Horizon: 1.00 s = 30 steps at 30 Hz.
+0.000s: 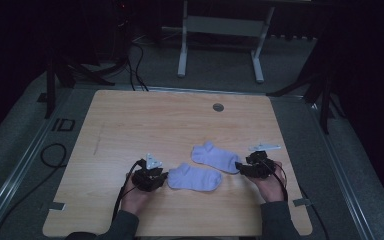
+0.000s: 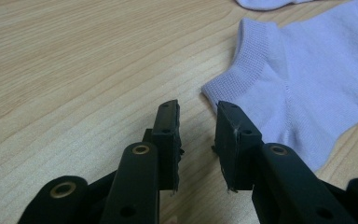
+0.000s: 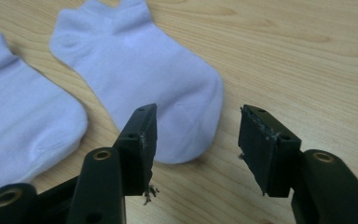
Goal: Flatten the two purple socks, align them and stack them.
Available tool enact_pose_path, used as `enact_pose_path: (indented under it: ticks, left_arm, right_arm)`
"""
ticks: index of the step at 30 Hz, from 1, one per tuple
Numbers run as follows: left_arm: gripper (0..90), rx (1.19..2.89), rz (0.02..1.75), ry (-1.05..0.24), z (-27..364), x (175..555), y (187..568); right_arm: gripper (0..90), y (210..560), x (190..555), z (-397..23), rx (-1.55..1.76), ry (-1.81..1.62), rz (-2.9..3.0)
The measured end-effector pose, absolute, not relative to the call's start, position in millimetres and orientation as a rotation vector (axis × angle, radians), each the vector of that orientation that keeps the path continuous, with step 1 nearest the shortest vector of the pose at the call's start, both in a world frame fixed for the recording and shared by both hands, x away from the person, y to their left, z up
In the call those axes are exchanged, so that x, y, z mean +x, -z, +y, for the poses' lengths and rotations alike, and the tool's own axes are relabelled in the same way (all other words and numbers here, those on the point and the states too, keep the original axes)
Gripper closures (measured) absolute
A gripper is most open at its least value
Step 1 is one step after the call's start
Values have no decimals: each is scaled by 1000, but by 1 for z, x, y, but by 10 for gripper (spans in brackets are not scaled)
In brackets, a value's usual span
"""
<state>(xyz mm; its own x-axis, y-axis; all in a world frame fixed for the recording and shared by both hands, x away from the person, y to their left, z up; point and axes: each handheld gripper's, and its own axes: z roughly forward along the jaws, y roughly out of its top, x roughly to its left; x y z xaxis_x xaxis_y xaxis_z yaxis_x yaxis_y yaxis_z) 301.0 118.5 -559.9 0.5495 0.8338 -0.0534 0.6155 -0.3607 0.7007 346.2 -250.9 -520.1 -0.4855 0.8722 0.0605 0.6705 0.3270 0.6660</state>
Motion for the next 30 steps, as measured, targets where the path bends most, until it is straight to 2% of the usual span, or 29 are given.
enact_pose_path:
  ticks: [3, 11, 30]
  left_arm:
    - [701, 2099, 1159, -411, 119, 301, 560]
    - [698, 2093, 1159, -410, 119, 301, 561]
    - [683, 2095, 1150, -415, 117, 301, 561]
  right_arm:
    - [440, 517, 345, -246, 1332, -936, 2306]
    - [525, 506, 349, -216, 1018, -948, 2465]
    - [518, 513, 385, -177, 971, -884, 2568]
